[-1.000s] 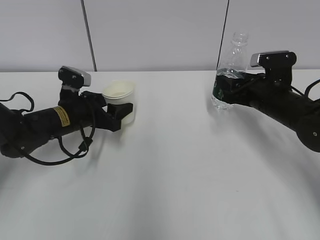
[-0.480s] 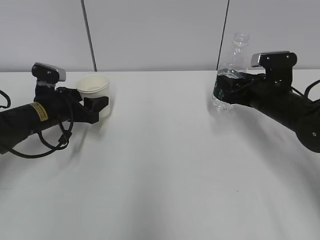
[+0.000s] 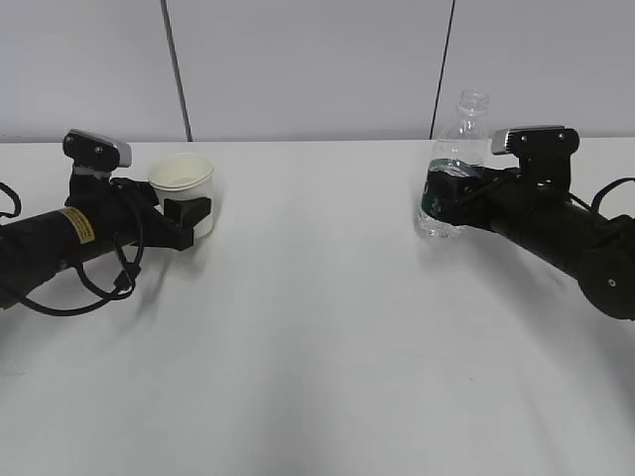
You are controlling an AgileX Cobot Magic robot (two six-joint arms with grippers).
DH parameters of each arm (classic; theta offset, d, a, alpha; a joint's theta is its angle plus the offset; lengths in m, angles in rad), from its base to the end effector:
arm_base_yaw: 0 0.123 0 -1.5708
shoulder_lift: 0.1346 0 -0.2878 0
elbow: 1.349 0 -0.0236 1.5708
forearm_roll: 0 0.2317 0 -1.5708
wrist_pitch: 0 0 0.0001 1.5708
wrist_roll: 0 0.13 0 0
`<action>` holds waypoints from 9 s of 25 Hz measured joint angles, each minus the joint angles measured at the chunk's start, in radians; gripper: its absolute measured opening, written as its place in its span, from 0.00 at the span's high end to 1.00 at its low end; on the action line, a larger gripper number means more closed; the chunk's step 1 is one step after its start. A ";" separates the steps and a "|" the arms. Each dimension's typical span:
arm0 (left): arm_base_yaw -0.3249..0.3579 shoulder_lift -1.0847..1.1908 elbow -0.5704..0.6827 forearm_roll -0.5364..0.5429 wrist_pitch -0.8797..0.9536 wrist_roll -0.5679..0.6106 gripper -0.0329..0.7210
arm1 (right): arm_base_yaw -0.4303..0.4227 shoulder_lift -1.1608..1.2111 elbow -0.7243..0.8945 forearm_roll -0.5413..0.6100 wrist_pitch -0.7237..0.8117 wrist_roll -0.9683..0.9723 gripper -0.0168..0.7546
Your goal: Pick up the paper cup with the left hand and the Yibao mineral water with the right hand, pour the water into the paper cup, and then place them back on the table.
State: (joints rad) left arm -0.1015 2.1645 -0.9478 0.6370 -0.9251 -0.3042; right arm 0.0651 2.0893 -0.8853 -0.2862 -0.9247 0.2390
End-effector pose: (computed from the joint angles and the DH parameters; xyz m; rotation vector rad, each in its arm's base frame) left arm 0.4123 -0.1040 0.1032 0.5346 1.7906 -0.4556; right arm 0.4187 0.0566 0.1269 -0.1654 1.7793 0.2952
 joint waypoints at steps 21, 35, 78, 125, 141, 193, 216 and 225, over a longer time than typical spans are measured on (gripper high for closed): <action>0.000 0.037 0.000 -0.048 -0.017 0.018 0.36 | 0.000 0.015 0.000 0.008 -0.025 0.002 0.40; 0.000 0.037 0.000 -0.053 -0.053 0.018 0.13 | 0.000 0.015 0.000 0.008 -0.027 0.002 0.40; 0.000 0.037 0.000 -0.055 -0.059 0.019 0.17 | 0.000 0.067 0.000 0.009 -0.053 0.000 0.40; 0.000 -0.029 0.000 -0.056 -0.076 0.019 0.17 | 0.000 -0.007 0.000 -0.045 0.025 -0.008 0.13; 0.000 -0.033 0.000 -0.054 -0.067 0.019 0.17 | 0.000 -0.102 0.000 -0.048 0.033 -0.008 0.13; 0.001 -0.389 -0.146 -0.253 0.626 0.012 0.17 | 0.000 -0.287 -0.429 0.020 0.822 -0.001 0.21; 0.000 -0.397 -0.566 -0.533 1.651 0.083 0.24 | 0.000 -0.287 -0.860 0.130 1.738 0.001 0.21; 0.000 -0.398 -0.675 -0.658 2.004 0.159 0.27 | 0.000 -0.287 -1.018 0.178 2.095 -0.007 0.21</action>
State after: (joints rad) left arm -0.1015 1.7664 -1.6228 -0.0209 1.0784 -0.1447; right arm 0.0651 1.8023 -1.9035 -0.1082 1.1707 0.2323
